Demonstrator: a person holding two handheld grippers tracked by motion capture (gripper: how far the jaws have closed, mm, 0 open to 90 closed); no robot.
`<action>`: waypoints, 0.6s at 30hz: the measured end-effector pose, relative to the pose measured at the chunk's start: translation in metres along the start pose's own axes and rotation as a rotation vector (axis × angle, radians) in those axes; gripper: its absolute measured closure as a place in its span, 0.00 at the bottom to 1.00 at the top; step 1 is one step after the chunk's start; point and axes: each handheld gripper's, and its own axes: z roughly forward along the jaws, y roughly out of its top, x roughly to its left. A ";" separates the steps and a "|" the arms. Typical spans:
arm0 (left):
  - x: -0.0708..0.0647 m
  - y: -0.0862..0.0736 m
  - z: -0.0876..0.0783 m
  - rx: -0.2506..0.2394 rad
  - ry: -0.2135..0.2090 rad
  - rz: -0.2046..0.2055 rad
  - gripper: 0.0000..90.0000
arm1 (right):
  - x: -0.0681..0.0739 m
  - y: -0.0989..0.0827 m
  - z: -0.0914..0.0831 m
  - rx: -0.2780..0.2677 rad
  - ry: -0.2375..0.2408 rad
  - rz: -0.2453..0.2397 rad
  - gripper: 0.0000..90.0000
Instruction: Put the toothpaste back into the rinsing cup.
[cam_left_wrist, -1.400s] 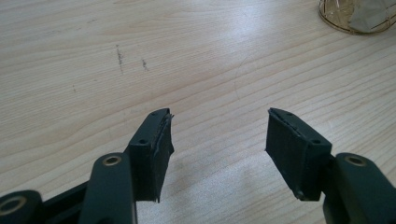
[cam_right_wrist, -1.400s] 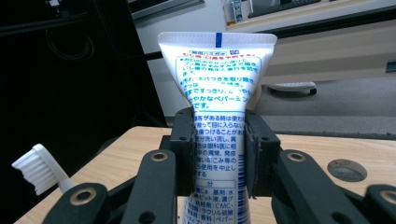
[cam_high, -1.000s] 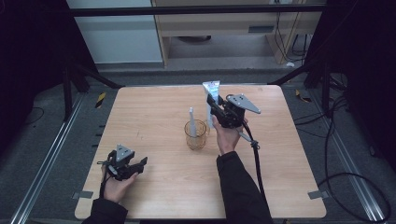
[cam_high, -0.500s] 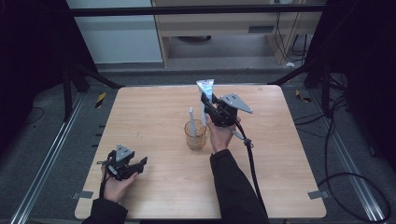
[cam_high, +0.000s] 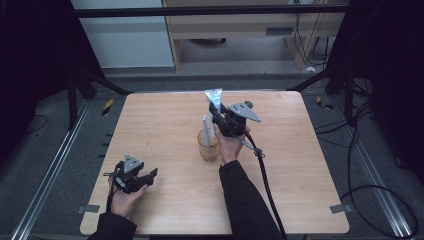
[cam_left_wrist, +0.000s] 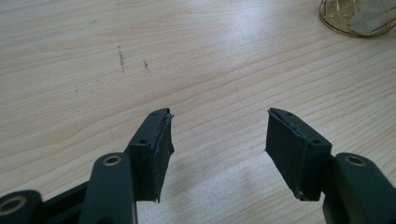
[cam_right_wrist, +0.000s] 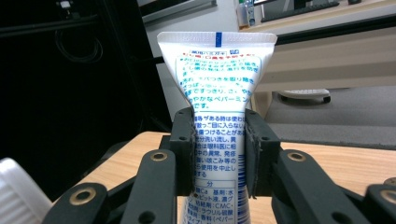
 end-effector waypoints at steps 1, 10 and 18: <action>0.000 0.000 0.000 0.000 0.000 0.000 0.44 | 0.000 -0.001 0.001 0.004 -0.001 -0.001 0.77; 0.000 0.000 0.000 0.002 0.000 0.001 0.44 | 0.001 -0.010 0.008 0.030 -0.003 0.001 0.76; 0.000 0.000 0.000 0.002 -0.001 0.001 0.44 | 0.003 -0.018 0.012 0.060 -0.006 -0.014 0.76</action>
